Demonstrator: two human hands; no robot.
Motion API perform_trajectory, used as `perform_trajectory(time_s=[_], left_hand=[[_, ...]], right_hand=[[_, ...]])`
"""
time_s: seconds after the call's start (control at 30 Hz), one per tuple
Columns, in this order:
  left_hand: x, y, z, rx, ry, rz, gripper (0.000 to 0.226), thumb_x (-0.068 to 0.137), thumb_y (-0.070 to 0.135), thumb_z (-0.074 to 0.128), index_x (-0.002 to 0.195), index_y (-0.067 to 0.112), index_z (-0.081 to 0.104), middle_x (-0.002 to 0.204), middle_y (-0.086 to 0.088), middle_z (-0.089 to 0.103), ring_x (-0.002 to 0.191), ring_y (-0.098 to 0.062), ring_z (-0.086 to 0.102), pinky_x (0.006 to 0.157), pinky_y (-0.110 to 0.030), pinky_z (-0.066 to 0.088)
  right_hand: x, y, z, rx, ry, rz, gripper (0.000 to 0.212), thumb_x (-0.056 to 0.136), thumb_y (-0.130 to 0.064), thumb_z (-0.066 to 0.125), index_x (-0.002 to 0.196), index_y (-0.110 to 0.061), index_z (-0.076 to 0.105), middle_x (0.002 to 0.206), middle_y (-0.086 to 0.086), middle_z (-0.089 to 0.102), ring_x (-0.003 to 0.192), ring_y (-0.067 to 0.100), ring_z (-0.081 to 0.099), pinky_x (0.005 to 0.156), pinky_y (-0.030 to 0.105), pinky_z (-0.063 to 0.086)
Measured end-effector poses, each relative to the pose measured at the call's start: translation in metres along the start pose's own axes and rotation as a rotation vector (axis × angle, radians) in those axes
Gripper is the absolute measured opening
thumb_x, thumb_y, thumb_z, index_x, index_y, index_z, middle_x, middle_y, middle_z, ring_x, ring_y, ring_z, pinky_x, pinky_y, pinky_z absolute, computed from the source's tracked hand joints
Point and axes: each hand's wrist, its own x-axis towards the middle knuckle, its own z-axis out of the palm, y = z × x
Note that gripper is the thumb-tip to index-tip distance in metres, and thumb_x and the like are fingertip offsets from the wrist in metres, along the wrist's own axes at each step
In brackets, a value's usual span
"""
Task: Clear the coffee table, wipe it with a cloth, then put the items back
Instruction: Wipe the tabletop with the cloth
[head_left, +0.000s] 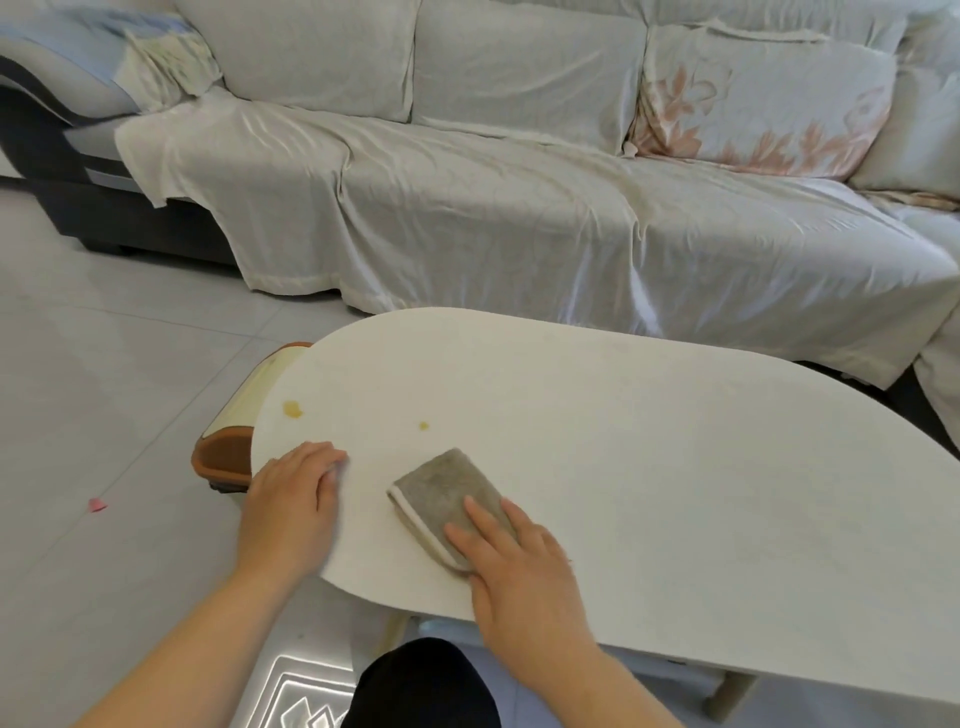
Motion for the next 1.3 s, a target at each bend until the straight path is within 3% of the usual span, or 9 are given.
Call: perform_trajectory(time_s=[0.2, 0.4, 0.53, 0.63, 0.73, 0.83, 0.97, 1.1, 1.3], left_hand=[[-0.003, -0.005, 0.005, -0.01, 0.052, -0.086, 0.032, 0.091, 0.009, 0.037, 0.117, 0.007, 0.056, 0.135, -0.011, 0.049, 0.132, -0.025, 0.034, 0.111, -0.041, 0.011], [-0.005, -0.007, 0.008, -0.116, 0.131, -0.115, 0.03, 0.093, 0.011, 0.035, 0.112, 0.005, 0.058, 0.13, -0.013, 0.053, 0.13, -0.026, 0.037, 0.111, -0.036, 0.011], [-0.005, -0.007, 0.009, -0.146, 0.148, -0.136, 0.032, 0.094, 0.012, 0.033, 0.111, 0.004, 0.058, 0.129, -0.014, 0.053, 0.129, -0.027, 0.038, 0.111, -0.036, 0.012], [-0.006, -0.008, 0.011, -0.146, 0.162, -0.162, 0.031, 0.091, 0.005, 0.035, 0.111, 0.005, 0.058, 0.131, -0.012, 0.052, 0.131, -0.025, 0.036, 0.112, -0.037, 0.013], [-0.006, -0.009, 0.013, -0.149, 0.163, -0.171, 0.03, 0.089, 0.001, 0.038, 0.111, 0.004, 0.059, 0.13, -0.012, 0.052, 0.131, -0.027, 0.036, 0.113, -0.042, 0.018], [-0.006, -0.007, 0.012, -0.179, 0.186, -0.213, 0.034, 0.086, -0.003, 0.04, 0.117, 0.004, 0.053, 0.131, -0.013, 0.051, 0.129, -0.029, 0.036, 0.112, -0.043, 0.021], [-0.006, -0.007, 0.013, -0.198, 0.183, -0.215, 0.036, 0.086, -0.003, 0.041, 0.12, 0.004, 0.049, 0.133, -0.013, 0.048, 0.13, -0.027, 0.033, 0.113, -0.041, 0.019], [-0.004, -0.011, 0.017, -0.191, 0.192, -0.19, 0.028, 0.087, 0.0, 0.04, 0.108, 0.007, 0.056, 0.129, -0.009, 0.053, 0.13, -0.023, 0.035, 0.111, -0.034, 0.018], [-0.001, -0.014, 0.019, -0.164, 0.212, -0.168, 0.04, 0.081, 0.023, 0.029, 0.096, 0.01, 0.063, 0.122, -0.005, 0.057, 0.129, -0.021, 0.038, 0.106, -0.024, 0.01]], right_hand=[[0.032, 0.035, 0.001, 0.148, 0.067, 0.068, 0.047, 0.094, -0.023, 0.031, 0.137, -0.039, 0.026, 0.152, -0.018, 0.012, 0.141, 0.011, 0.007, 0.113, 0.027, 0.008], [0.008, -0.022, 0.01, 0.002, -0.02, -0.187, 0.056, 0.041, -0.041, 0.074, 0.096, -0.041, 0.066, 0.109, -0.018, 0.067, 0.091, 0.012, 0.068, 0.071, 0.022, 0.055], [0.029, -0.008, 0.007, 0.019, -0.076, -0.278, 0.048, 0.058, -0.035, 0.063, 0.105, -0.039, 0.062, 0.119, -0.014, 0.063, 0.094, 0.015, 0.065, 0.077, 0.021, 0.052], [0.075, 0.019, 0.001, 0.079, -0.055, -0.144, 0.047, 0.09, -0.024, 0.039, 0.135, -0.034, 0.033, 0.151, -0.009, 0.025, 0.134, 0.017, 0.027, 0.109, 0.029, 0.022], [0.101, 0.026, 0.006, 0.109, 0.016, 0.022, 0.049, 0.092, -0.02, 0.031, 0.139, -0.033, 0.024, 0.154, -0.009, 0.012, 0.139, 0.018, 0.012, 0.112, 0.029, 0.008], [0.094, -0.001, 0.017, 0.116, -0.029, -0.073, 0.053, 0.086, -0.014, 0.039, 0.136, -0.031, 0.033, 0.152, -0.004, 0.024, 0.136, 0.026, 0.023, 0.111, 0.034, 0.019], [0.095, -0.015, 0.018, 0.053, 0.006, -0.332, 0.046, 0.055, -0.03, 0.059, 0.1, -0.037, 0.066, 0.11, -0.013, 0.068, 0.09, 0.016, 0.068, 0.074, 0.025, 0.055], [0.16, 0.024, 0.02, 0.054, -0.007, -0.208, 0.049, 0.088, -0.017, 0.041, 0.135, -0.031, 0.036, 0.15, -0.004, 0.029, 0.133, 0.021, 0.032, 0.11, 0.029, 0.022], [0.231, 0.025, 0.018, 0.126, 0.001, 0.078, 0.049, 0.09, -0.01, 0.033, 0.136, -0.027, 0.034, 0.152, -0.002, 0.022, 0.131, 0.03, 0.025, 0.109, 0.034, 0.02]])
